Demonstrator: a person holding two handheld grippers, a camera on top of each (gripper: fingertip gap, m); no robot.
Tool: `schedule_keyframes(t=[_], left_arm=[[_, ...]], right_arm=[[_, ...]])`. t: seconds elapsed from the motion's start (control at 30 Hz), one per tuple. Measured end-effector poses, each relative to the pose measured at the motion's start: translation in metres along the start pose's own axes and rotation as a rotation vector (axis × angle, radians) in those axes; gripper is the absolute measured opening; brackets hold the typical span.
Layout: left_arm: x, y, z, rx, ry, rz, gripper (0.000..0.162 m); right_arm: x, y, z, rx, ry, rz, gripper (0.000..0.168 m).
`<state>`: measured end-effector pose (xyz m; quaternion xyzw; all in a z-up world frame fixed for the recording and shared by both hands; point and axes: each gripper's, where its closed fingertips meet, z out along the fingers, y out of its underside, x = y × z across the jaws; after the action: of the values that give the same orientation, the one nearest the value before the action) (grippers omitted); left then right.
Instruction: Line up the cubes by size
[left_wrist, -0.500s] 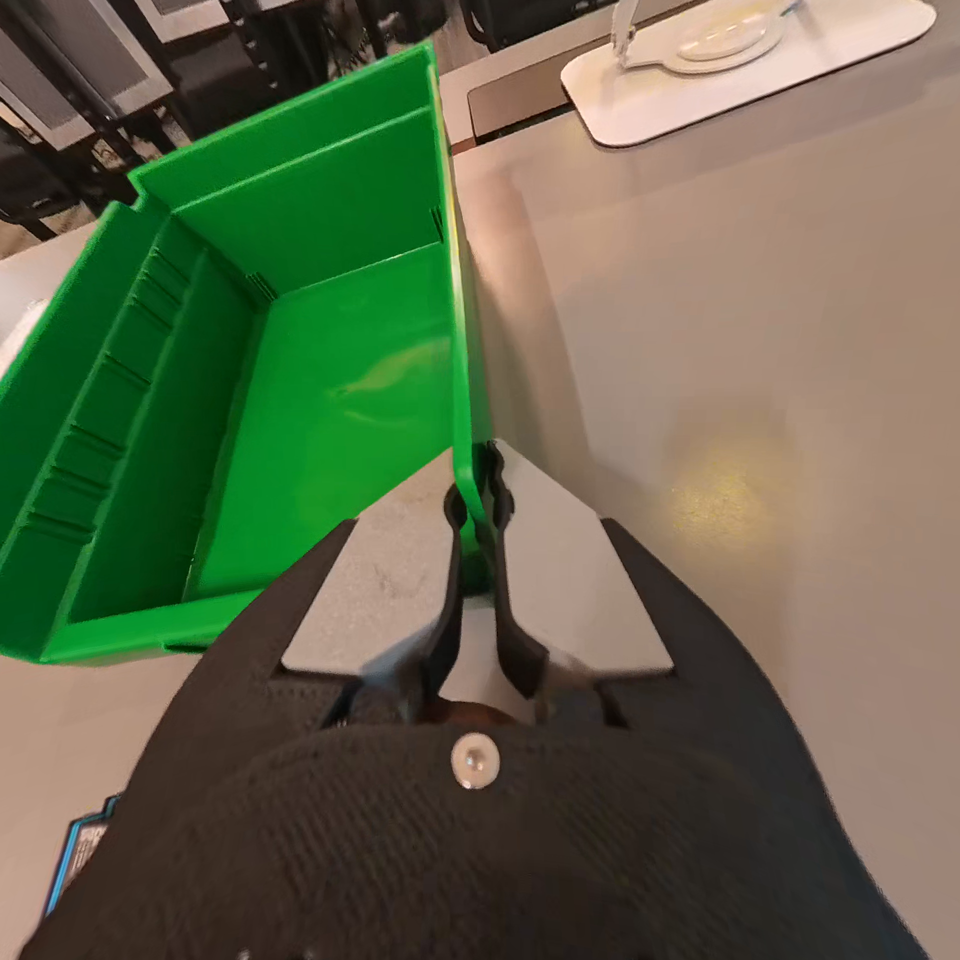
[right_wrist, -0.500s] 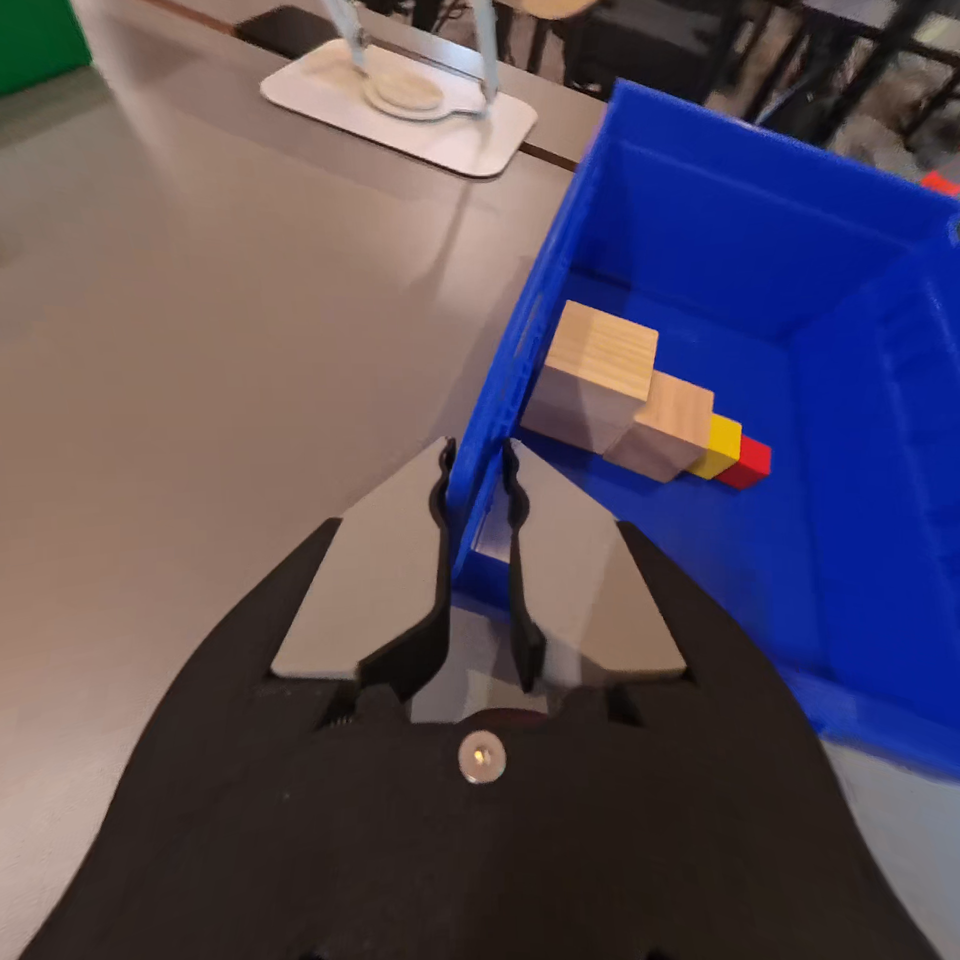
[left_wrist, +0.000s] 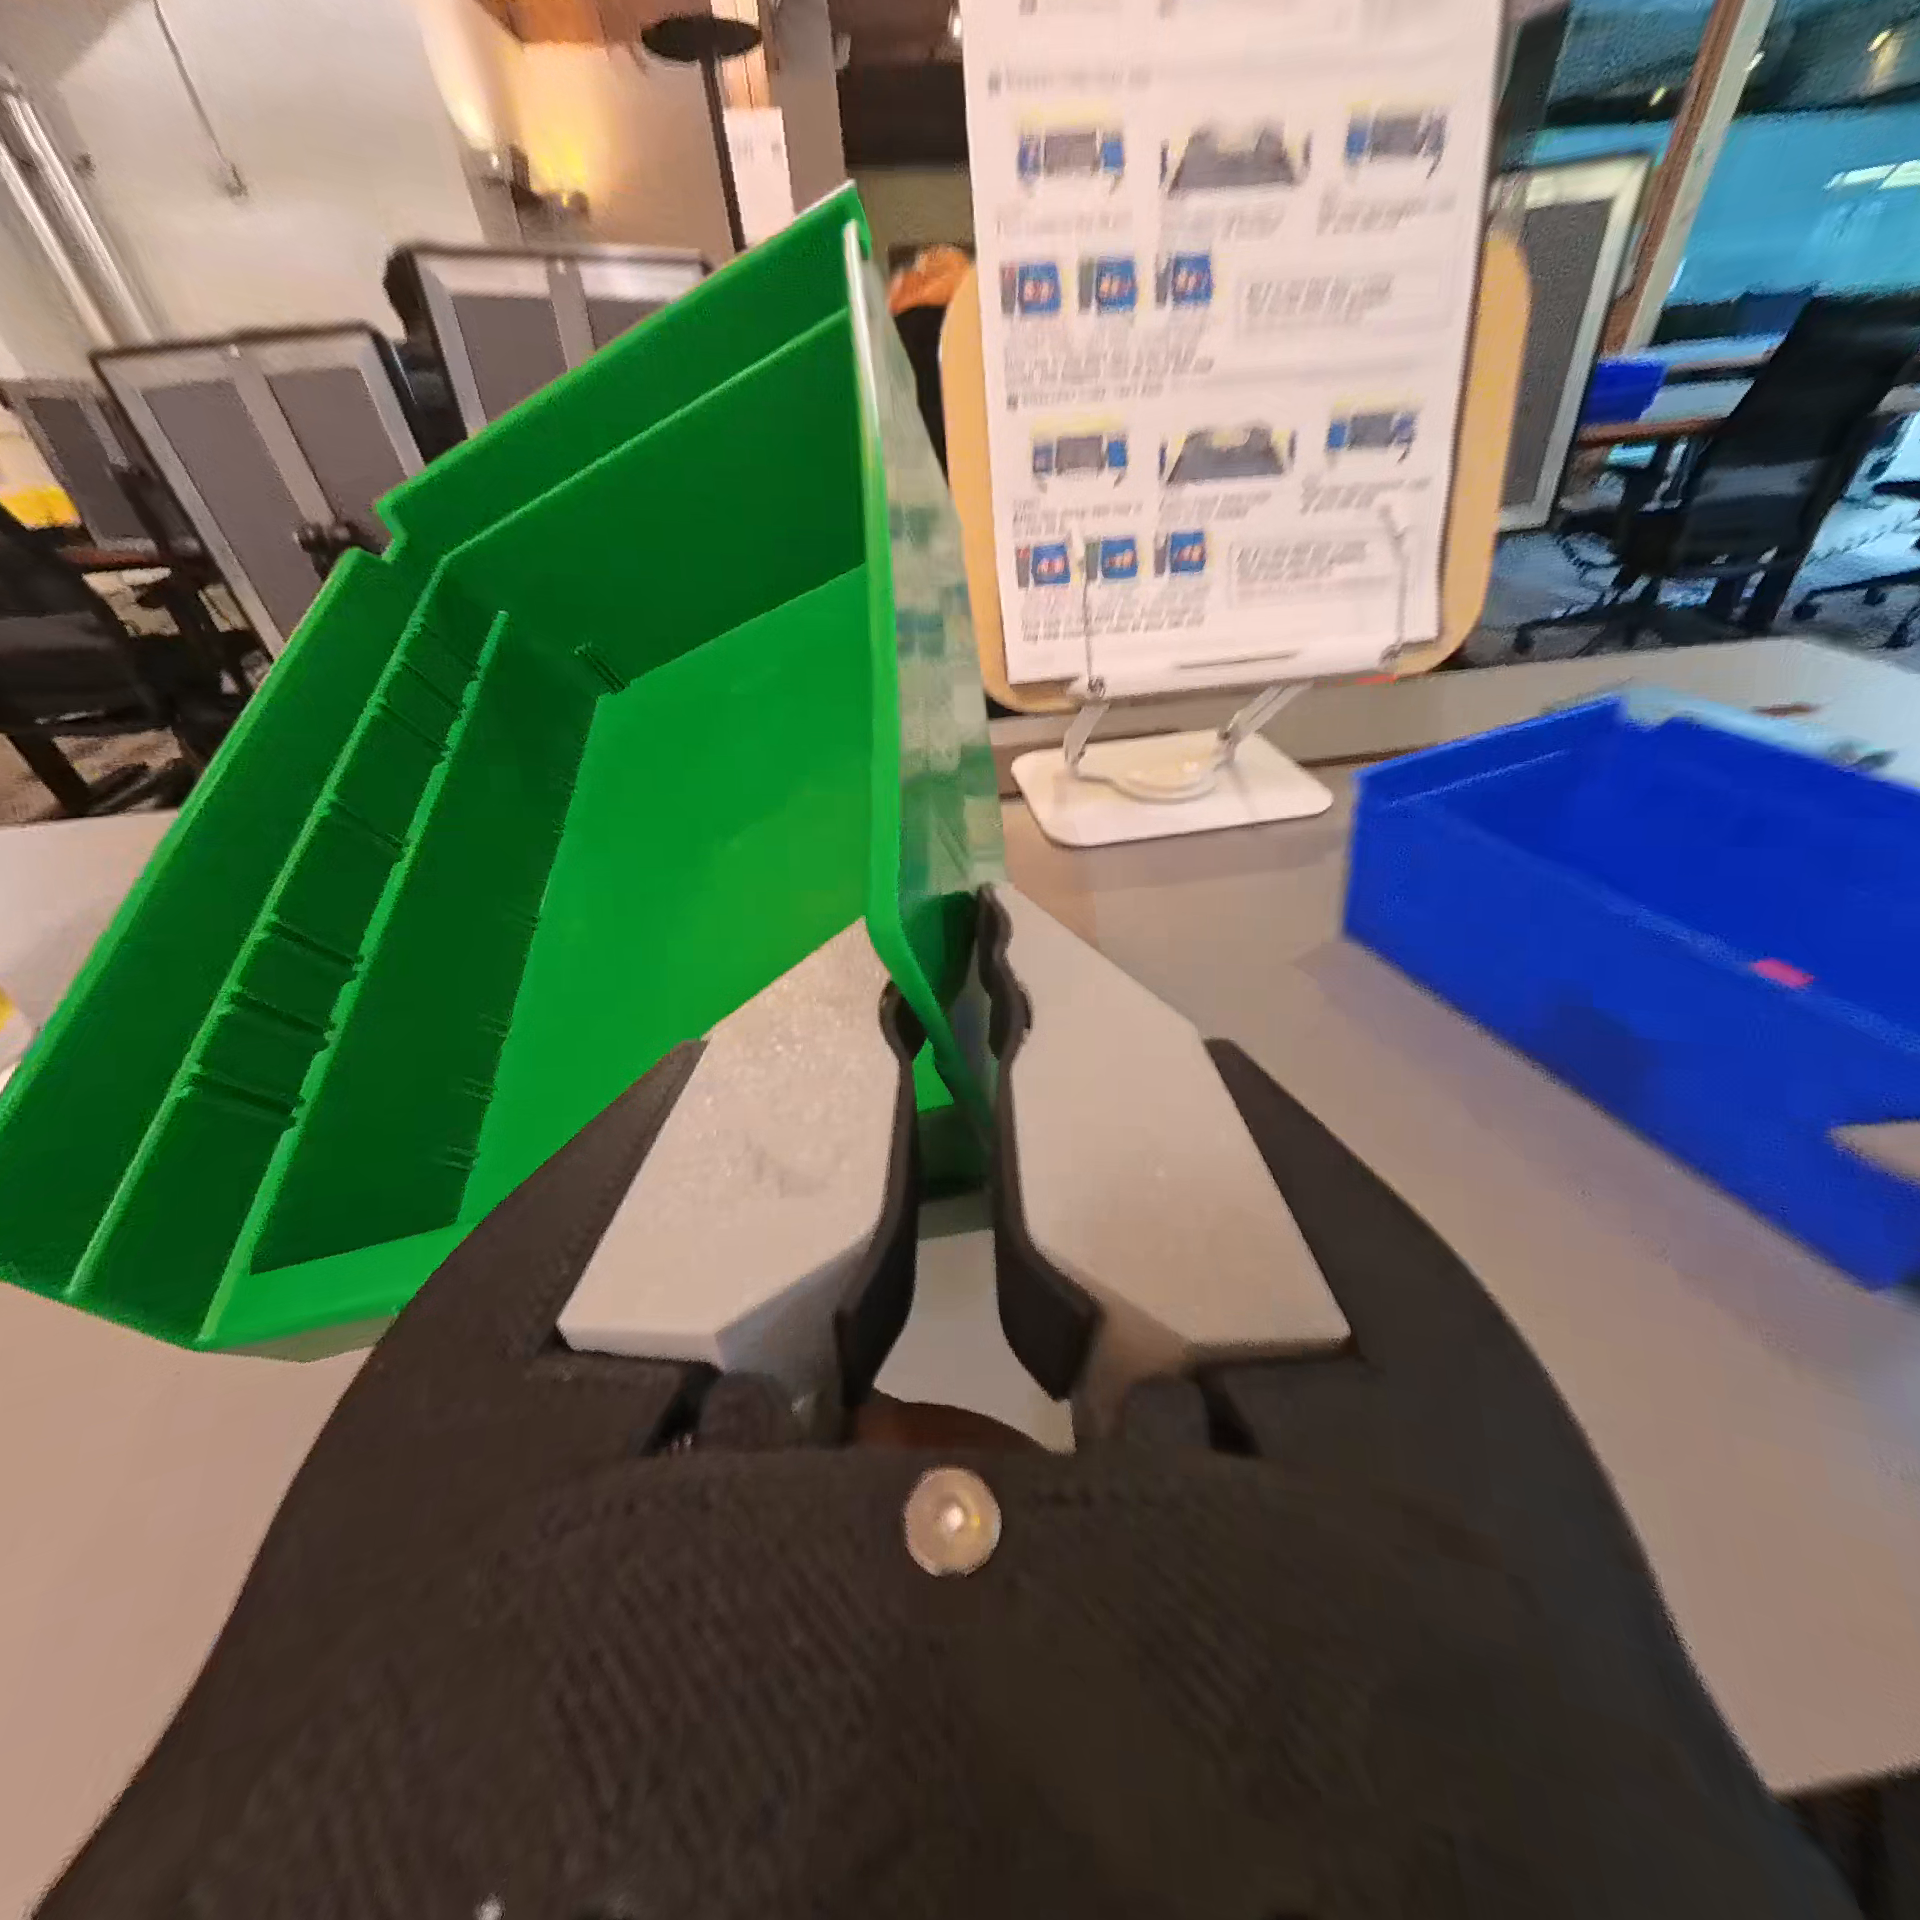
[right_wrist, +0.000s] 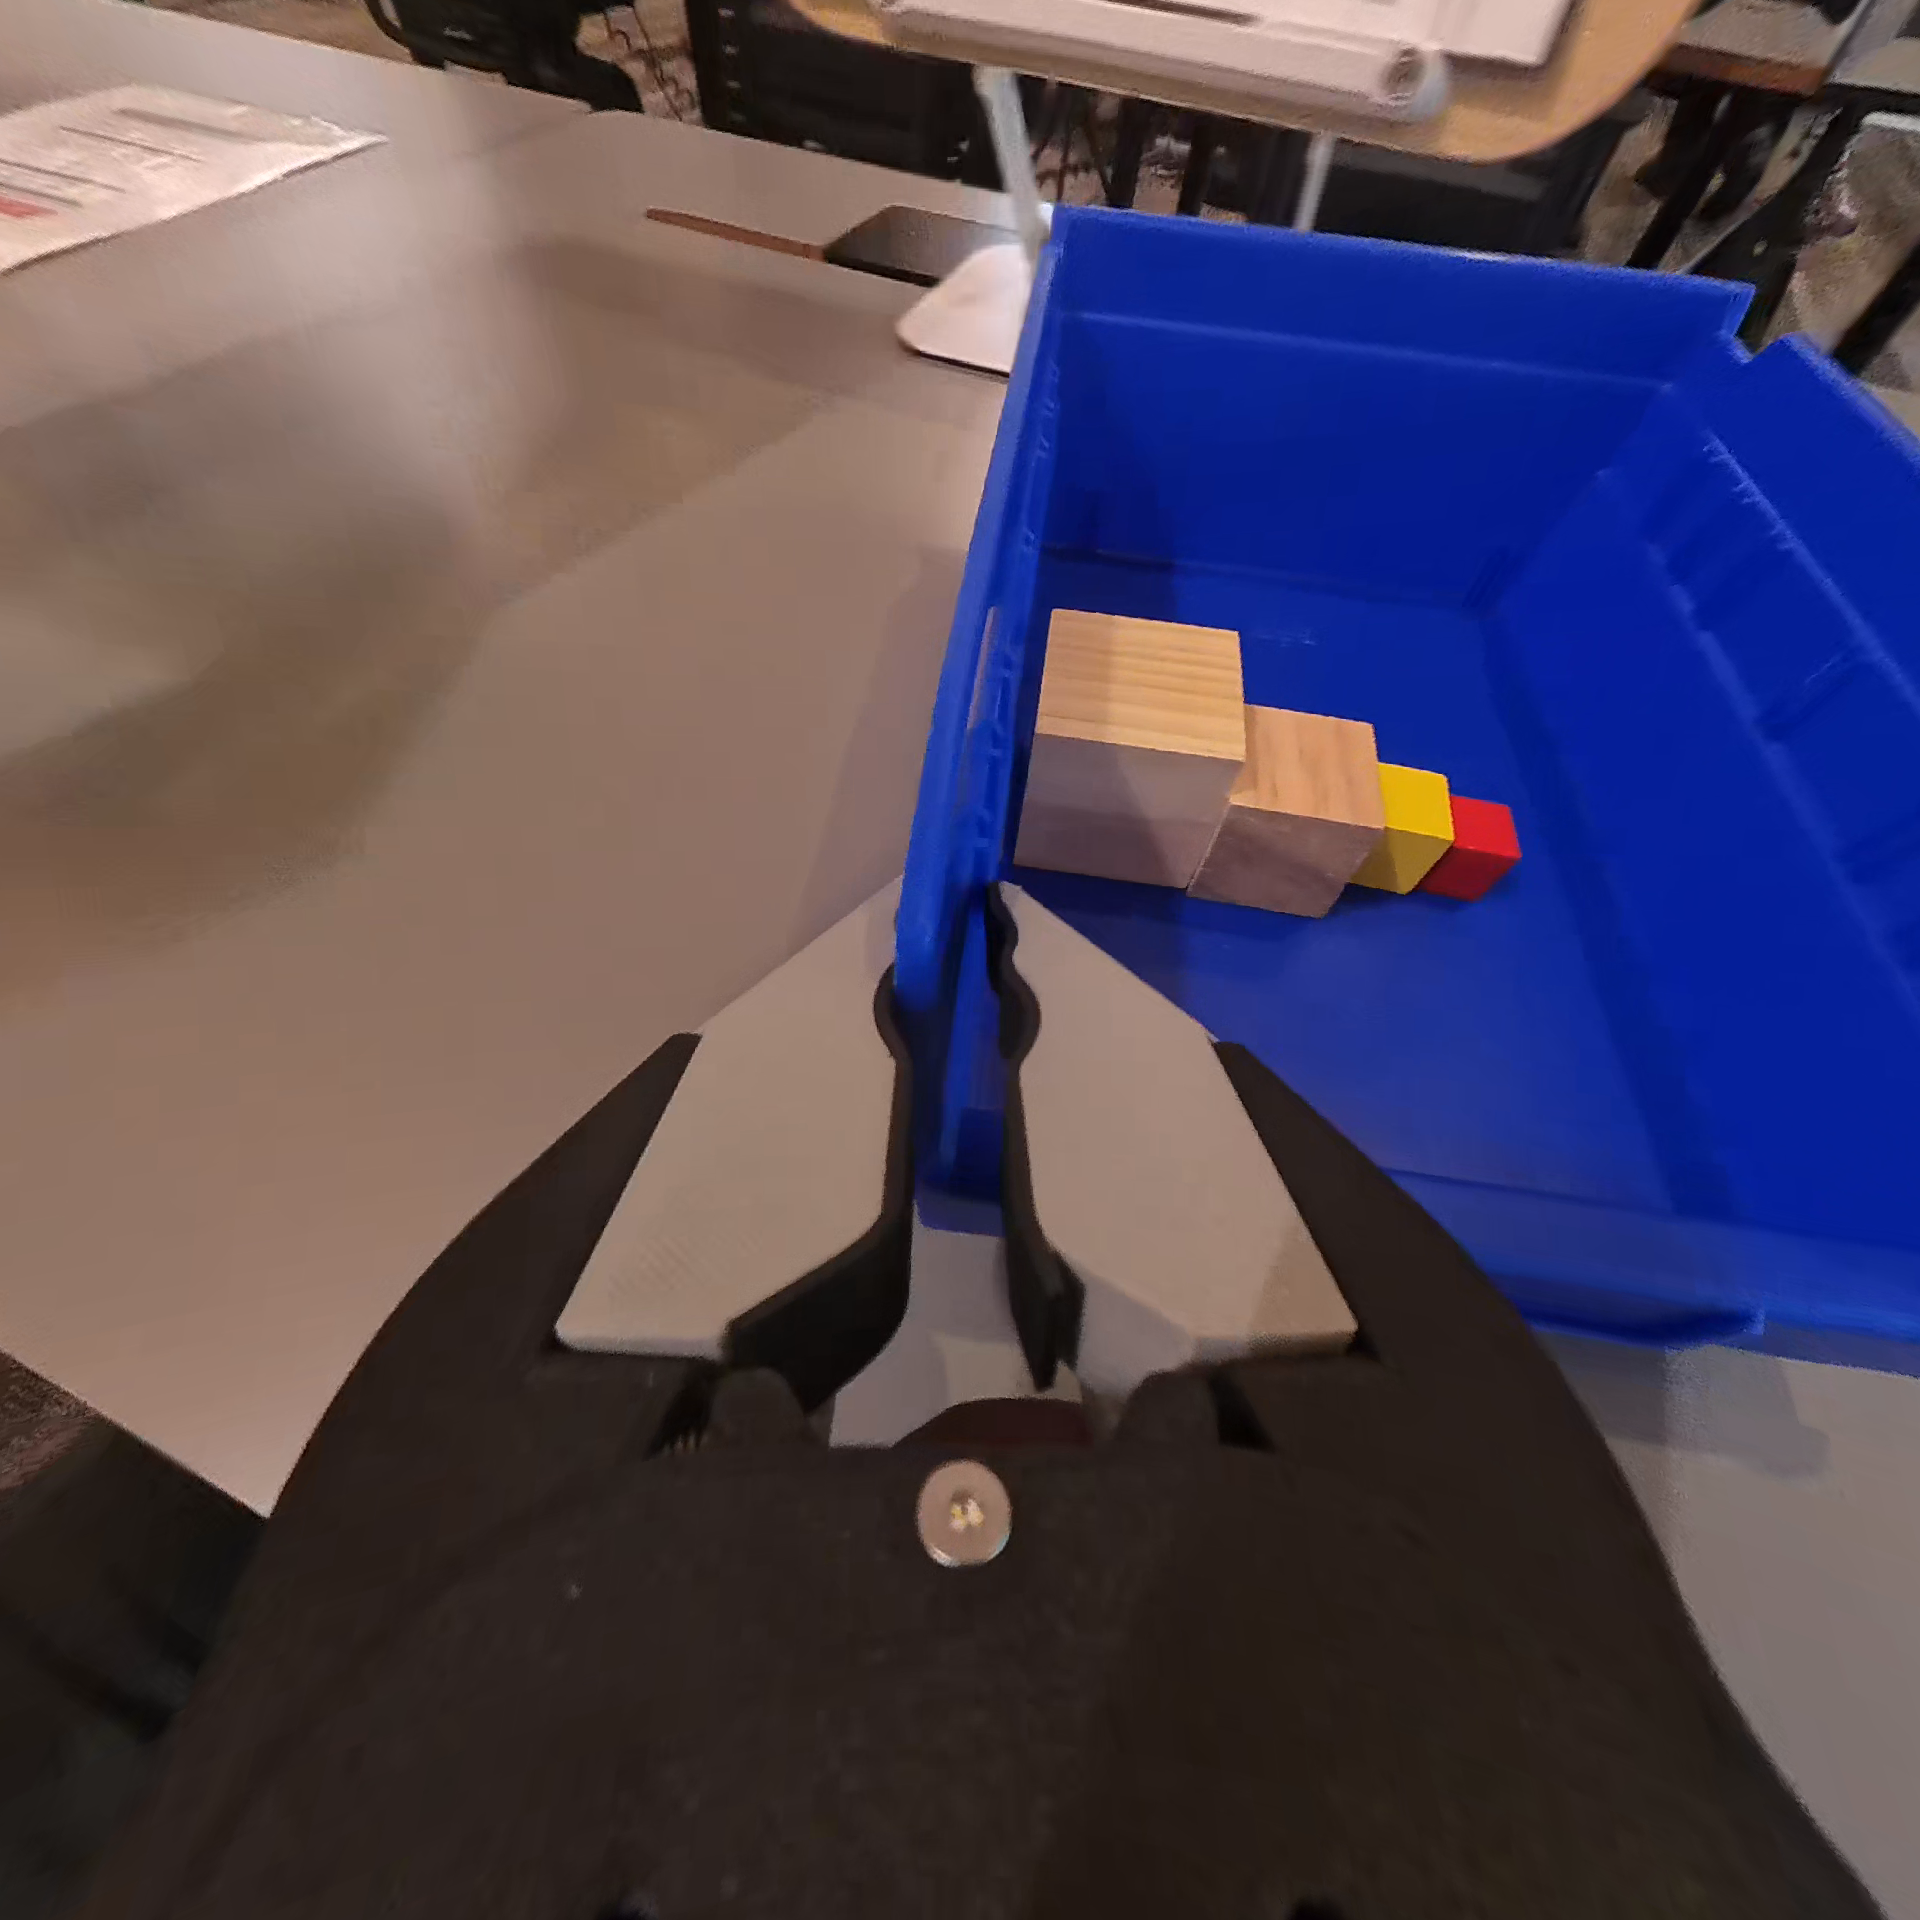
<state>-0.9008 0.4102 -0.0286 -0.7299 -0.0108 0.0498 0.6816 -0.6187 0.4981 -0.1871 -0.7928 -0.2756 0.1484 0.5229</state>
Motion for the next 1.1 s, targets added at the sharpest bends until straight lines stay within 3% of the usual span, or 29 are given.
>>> schedule_keyframes(t=[0.2,0.43,0.57,0.67,0.77,0.87,1.1], left_arm=[[0.0,-0.027,-0.05,0.092,0.031,0.039,0.005],[-0.031,-0.024,-0.104,0.114,-0.01,0.063,0.004],[-0.052,-0.024,-0.129,0.125,-0.041,0.056,0.005],[-0.066,-0.024,-0.144,0.124,-0.079,0.058,0.005],[-0.073,-0.023,-0.156,0.122,-0.109,0.075,0.005],[-0.067,-0.018,-0.153,0.118,-0.118,0.098,0.004],[0.022,-0.015,-0.104,0.095,0.055,0.091,0.003]], right_arm=[[-0.11,-0.027,0.047,-0.007,-0.045,0.029,0.008],[-0.238,-0.062,0.111,-0.058,-0.084,-0.034,0.016],[-0.31,-0.084,0.15,-0.091,-0.187,-0.032,0.026],[-0.342,-0.099,0.158,-0.127,-0.299,-0.022,0.031],[-0.337,-0.133,0.129,0.006,-0.371,-0.007,0.033],[-0.309,-0.152,0.075,0.147,-0.493,-0.041,0.04],[-0.126,-0.168,-0.025,0.324,-0.405,-0.006,0.046]])
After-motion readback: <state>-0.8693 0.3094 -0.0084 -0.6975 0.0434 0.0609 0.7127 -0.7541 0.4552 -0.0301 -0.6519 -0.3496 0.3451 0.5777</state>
